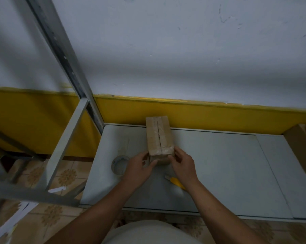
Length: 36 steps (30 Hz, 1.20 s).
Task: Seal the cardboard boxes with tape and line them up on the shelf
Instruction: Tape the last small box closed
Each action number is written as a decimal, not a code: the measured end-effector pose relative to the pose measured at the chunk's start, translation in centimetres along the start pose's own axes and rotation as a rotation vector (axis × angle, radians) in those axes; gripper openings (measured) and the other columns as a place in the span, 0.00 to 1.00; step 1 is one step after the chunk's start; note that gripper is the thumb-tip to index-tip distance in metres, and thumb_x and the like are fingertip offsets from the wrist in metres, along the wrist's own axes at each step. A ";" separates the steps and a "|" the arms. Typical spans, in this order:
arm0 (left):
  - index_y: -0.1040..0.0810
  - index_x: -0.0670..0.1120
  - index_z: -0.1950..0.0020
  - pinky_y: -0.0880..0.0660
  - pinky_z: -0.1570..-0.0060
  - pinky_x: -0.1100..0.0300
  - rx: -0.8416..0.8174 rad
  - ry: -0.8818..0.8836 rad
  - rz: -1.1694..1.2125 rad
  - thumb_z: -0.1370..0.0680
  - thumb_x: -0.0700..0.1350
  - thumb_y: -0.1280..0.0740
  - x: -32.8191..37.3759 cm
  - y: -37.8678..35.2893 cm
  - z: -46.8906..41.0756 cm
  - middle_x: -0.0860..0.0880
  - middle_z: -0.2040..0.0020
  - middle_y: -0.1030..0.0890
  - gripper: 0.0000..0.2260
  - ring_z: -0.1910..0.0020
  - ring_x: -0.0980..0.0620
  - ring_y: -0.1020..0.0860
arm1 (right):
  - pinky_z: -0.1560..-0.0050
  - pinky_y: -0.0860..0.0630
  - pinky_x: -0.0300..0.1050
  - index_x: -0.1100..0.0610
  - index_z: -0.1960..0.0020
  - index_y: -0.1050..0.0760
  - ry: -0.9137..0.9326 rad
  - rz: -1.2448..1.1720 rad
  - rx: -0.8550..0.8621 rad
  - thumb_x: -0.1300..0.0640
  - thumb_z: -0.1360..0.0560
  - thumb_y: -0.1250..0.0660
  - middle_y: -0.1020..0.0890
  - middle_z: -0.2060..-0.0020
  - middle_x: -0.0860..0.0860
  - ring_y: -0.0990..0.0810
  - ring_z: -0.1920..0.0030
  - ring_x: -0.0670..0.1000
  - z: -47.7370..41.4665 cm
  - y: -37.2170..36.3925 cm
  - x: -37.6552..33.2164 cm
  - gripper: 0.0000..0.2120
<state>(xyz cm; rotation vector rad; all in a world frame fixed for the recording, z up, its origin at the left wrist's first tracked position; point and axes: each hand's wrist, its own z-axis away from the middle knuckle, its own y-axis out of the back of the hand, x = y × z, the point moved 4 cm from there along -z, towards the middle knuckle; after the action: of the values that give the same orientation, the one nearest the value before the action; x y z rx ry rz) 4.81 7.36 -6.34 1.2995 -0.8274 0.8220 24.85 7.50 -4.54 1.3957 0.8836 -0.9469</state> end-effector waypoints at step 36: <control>0.15 0.44 0.57 0.30 0.64 0.67 0.126 -0.262 -0.371 0.18 0.41 0.27 -3.3 2.2 -1.9 0.50 0.63 0.15 0.07 0.66 0.59 0.22 | 0.57 0.30 0.33 0.53 0.50 0.16 0.078 0.414 -0.044 0.55 0.19 0.29 0.15 0.57 0.48 0.19 0.57 0.46 -1.8 0.7 3.9 0.04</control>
<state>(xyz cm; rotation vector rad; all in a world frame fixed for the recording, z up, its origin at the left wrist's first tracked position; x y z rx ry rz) 1.40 9.33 -8.32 1.6362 -0.7145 0.4189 27.09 9.16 -7.90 1.5099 0.6322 -0.5583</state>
